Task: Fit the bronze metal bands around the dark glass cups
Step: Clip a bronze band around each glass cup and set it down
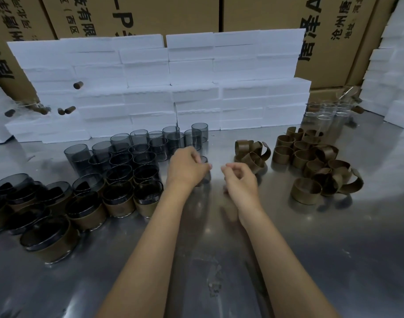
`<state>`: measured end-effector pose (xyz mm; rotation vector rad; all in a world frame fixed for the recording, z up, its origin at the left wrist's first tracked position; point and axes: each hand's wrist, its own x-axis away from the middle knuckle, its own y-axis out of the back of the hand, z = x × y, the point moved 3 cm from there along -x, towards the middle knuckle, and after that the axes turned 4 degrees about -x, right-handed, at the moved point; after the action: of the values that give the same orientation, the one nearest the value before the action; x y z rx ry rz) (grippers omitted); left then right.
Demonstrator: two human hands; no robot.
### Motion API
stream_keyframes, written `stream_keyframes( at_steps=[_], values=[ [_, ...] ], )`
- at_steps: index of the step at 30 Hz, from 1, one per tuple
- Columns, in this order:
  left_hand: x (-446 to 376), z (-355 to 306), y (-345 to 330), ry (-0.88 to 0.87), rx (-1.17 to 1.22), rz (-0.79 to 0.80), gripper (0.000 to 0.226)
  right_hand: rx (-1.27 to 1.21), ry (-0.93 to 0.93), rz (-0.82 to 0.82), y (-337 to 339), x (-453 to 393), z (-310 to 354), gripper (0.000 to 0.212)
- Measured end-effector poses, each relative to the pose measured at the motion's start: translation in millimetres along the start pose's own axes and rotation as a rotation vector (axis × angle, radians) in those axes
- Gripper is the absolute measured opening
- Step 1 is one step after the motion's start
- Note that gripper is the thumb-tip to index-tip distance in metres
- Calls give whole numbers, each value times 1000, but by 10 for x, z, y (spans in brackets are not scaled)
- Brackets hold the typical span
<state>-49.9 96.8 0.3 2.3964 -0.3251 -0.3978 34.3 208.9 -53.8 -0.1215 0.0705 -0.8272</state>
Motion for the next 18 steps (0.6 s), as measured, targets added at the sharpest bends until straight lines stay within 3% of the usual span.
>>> stream_keyframes(
  at_steps=[3,5,9,11,13,18],
  values=[
    [168,-41,48,70,503,161,50,-147,-106,-5,50,2,65,32],
    [253,-35,19,89,709,272,63,-207,-191,57,60,11,108,44],
    [339,39,-98,94,1034,331,61,-317,-314,450,74,128,156,50],
    [353,85,-148,95,1122,336,62,-259,-321,562,93,167,171,69],
    [354,124,-178,104,1177,311,61,-201,-309,567,69,184,173,80],
    [309,171,-231,87,952,92,42,-35,-205,339,-11,146,114,83]
  ],
)
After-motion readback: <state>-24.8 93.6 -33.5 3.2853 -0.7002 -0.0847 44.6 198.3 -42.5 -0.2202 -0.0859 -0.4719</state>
